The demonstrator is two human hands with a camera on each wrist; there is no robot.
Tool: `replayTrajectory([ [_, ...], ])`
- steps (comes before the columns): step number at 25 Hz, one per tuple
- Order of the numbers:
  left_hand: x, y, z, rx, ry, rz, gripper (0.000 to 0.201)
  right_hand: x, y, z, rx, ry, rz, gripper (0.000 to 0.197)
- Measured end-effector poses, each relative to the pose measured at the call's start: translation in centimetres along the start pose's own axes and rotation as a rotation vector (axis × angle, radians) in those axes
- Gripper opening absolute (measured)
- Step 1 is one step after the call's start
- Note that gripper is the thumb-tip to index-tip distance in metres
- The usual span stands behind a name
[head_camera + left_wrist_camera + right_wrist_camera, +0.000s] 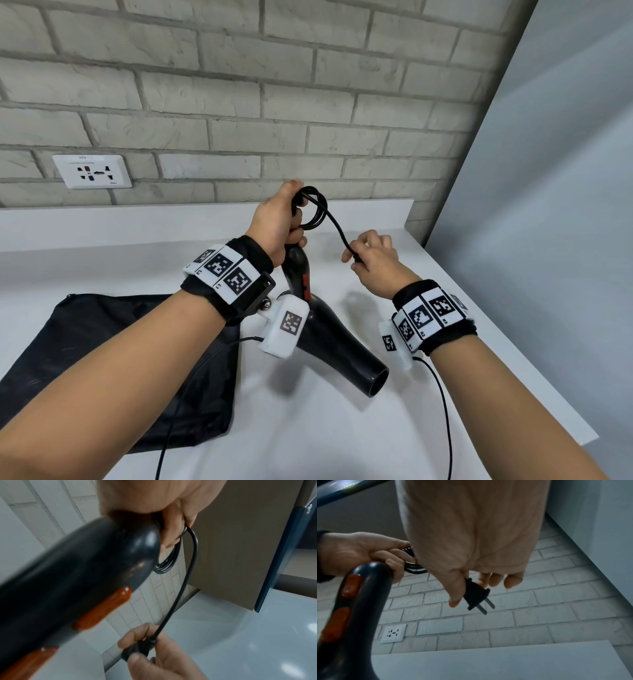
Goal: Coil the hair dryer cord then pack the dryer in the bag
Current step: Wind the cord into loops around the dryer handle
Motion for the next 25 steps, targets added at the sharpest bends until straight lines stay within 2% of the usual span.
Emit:
replayTrajectory([
  [2, -0.4, -0.2, -0.2, 0.000, 0.007, 0.010, 0.034, -0.4, 0.0, -0.1, -0.012, -0.061, -0.102, 0.024],
  [6, -0.4, -0.5, 0.2, -0.025, -0.022, 0.037, 0.034, -2.7, 0.4, 1.7, -0.166, -0.465, -0.415, 0.025],
  [8, -0.2, -0.5, 0.6, -0.049, -0.023, 0.043, 0.034, -3.4, 0.7, 3.2, -0.252, -0.579, -0.487, 0.029],
  [10, 0.1, -0.4, 1.1, -0.070, -0.016, 0.055, 0.034, -3.6, 0.8, 4.3, -0.300, -0.663, -0.505, 0.029],
  [12, 0.4, -0.3, 1.4, -0.084, -0.007, 0.074, 0.035, -3.3, 0.6, 4.6, -0.275, -0.684, -0.509, 0.026],
  [16, 1.5, 0.2, 1.5, -0.101, -0.033, 0.132, 0.032, -2.8, 0.4, 4.5, -0.203, -0.479, -0.528, 0.012],
  [22, 2.0, 0.6, 2.2, -0.097, -0.124, 0.207, 0.032, -2.4, 0.3, 3.9, -0.213, -0.581, -0.533, 0.015],
  [25, 2.0, 0.6, 2.3, -0.093, -0.148, 0.212, 0.032, -2.2, 0.7, 3.7, -0.251, -0.644, -0.558, 0.023],
])
Point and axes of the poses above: each hand's wrist, its own y-axis away from the middle knuckle, its own x-axis out of the palm, z = x × y, the point moved 3 cm from there along -y, towards the middle knuckle, and after that the axes turned 5 degrees about -x, right-handed, at the moved point
